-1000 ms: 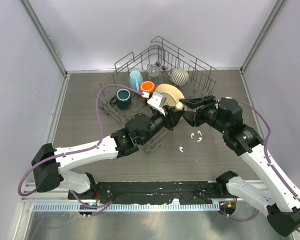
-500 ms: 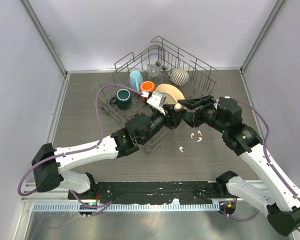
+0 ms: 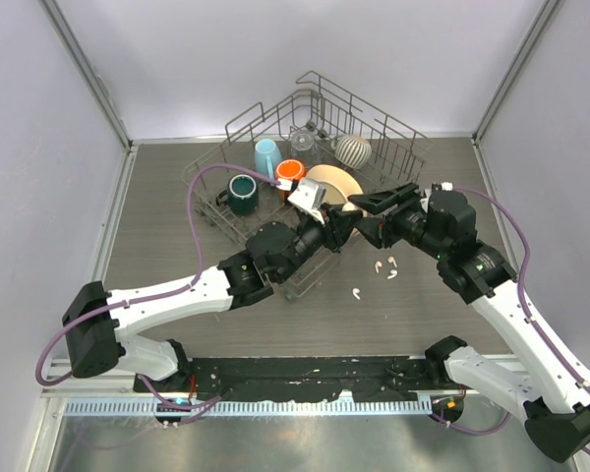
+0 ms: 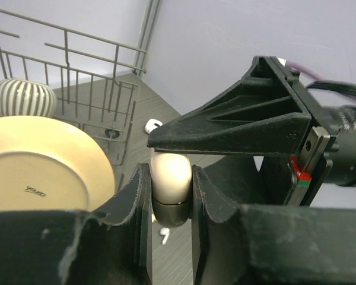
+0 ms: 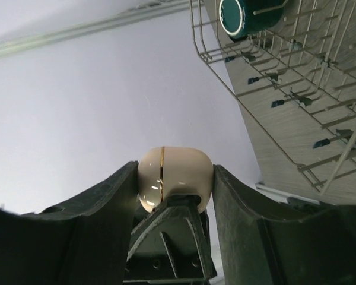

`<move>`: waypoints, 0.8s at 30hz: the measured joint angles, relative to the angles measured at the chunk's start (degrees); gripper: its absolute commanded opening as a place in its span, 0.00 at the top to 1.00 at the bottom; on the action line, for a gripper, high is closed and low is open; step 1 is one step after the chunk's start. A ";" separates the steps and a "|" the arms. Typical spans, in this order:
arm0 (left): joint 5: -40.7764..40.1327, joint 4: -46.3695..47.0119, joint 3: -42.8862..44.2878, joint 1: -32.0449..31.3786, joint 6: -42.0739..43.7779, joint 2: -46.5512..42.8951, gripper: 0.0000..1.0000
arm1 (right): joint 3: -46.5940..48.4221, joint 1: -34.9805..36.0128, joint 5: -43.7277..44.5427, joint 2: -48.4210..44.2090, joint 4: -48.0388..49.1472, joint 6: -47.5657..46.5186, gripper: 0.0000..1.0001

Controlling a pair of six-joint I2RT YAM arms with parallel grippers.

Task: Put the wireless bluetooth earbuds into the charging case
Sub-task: Pick up the charging case at the center of the board.

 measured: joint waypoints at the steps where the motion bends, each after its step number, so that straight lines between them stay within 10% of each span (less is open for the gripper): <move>1: 0.31 -0.22 0.00 0.07 0.35 -0.09 1.00 | 0.66 0.00 -0.37 0.50 -0.35 -1.75 0.26; 14: 33.79 -7.10 -9.73 22.82 -2.05 -18.73 1.00 | 5.99 0.15 -16.65 7.41 -0.87 -19.32 0.22; 24: 49.88 -4.26 -13.00 24.81 -3.67 -18.97 1.00 | 0.31 0.15 -23.58 5.22 7.30 -16.22 0.22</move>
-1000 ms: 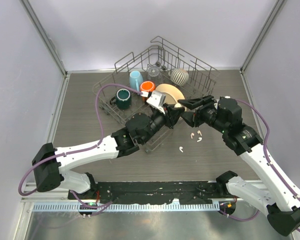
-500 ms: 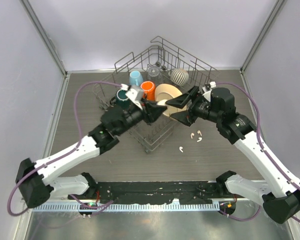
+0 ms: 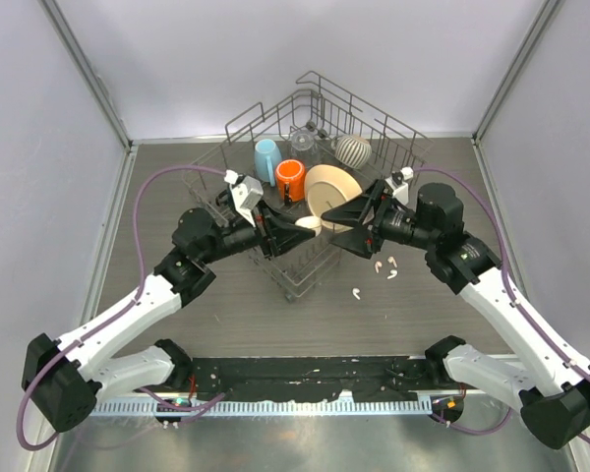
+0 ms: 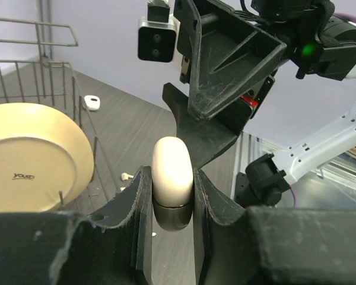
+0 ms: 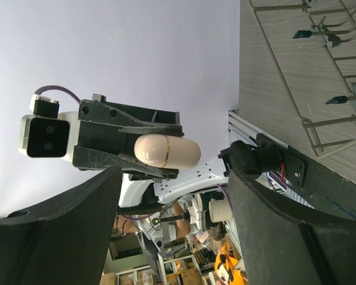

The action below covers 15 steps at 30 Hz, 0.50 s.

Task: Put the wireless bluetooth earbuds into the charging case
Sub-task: Pick up the charging case at the center of the board.

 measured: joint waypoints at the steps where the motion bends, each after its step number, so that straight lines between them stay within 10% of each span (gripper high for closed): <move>1: 0.79 0.74 -0.31 0.00 -0.52 0.44 1.00 | -0.33 0.00 -0.20 0.02 0.37 0.50 0.22; 15: 3.61 6.08 -0.42 0.13 -4.61 3.67 1.00 | -3.10 0.42 -1.53 0.74 8.57 7.72 0.24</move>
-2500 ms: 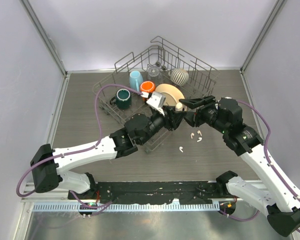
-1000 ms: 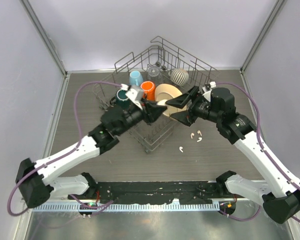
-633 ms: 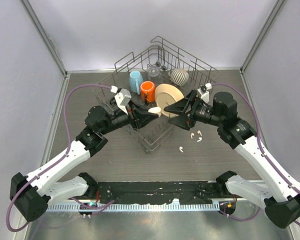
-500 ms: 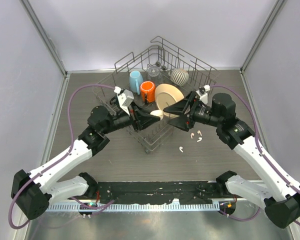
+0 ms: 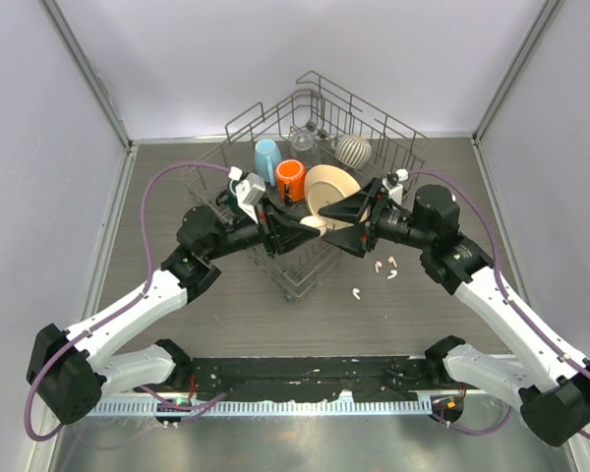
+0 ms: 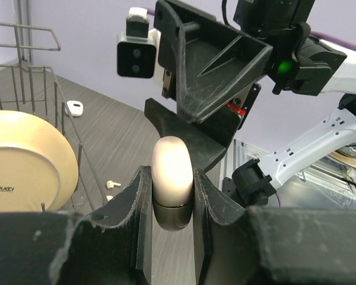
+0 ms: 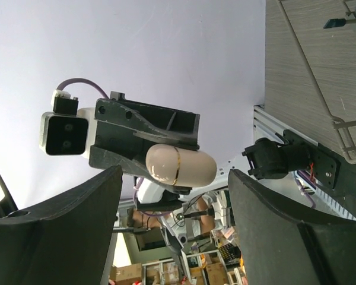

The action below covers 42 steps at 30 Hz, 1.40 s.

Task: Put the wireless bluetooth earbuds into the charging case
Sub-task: Pick up the charging case at the center of the board.

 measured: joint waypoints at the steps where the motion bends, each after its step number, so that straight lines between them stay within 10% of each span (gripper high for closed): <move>1: -0.02 0.44 0.00 0.00 -0.02 0.00 1.00 | -0.15 0.11 0.02 0.13 -0.02 0.26 0.25; 21: -0.02 2.05 -0.09 0.00 0.28 -0.02 1.00 | -4.52 2.78 0.76 1.14 9.77 9.31 0.44; 30: 0.00 2.23 -0.15 0.09 0.28 0.00 0.99 | -5.64 2.84 0.76 1.49 12.22 10.78 0.86; 36: -0.24 2.34 -0.52 0.15 0.26 0.00 0.64 | -6.71 2.86 0.76 1.53 13.94 11.72 0.99; 42: -1.11 4.28 -2.58 0.13 0.04 -0.28 0.56 | -8.44 2.95 1.05 1.53 16.41 13.35 0.99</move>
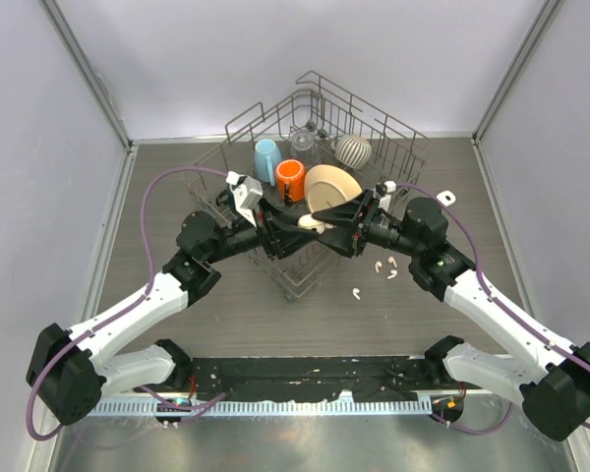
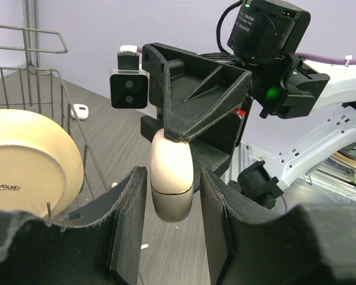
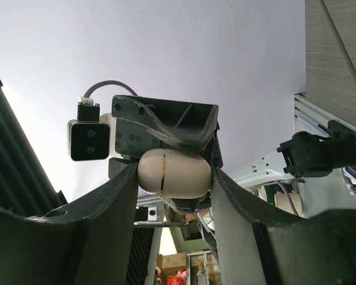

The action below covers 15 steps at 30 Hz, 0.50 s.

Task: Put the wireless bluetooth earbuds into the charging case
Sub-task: Pick up the charging case at the center of the board.

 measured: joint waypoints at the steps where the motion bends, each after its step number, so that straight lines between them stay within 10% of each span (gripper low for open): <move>1: -0.02 0.39 -0.35 0.00 0.02 0.00 0.55 | -0.13 0.00 0.15 0.00 0.26 0.24 0.99; 15: -1.75 13.99 -5.27 0.00 -1.68 0.37 0.59 | -1.60 0.00 0.33 -0.02 3.54 2.80 0.99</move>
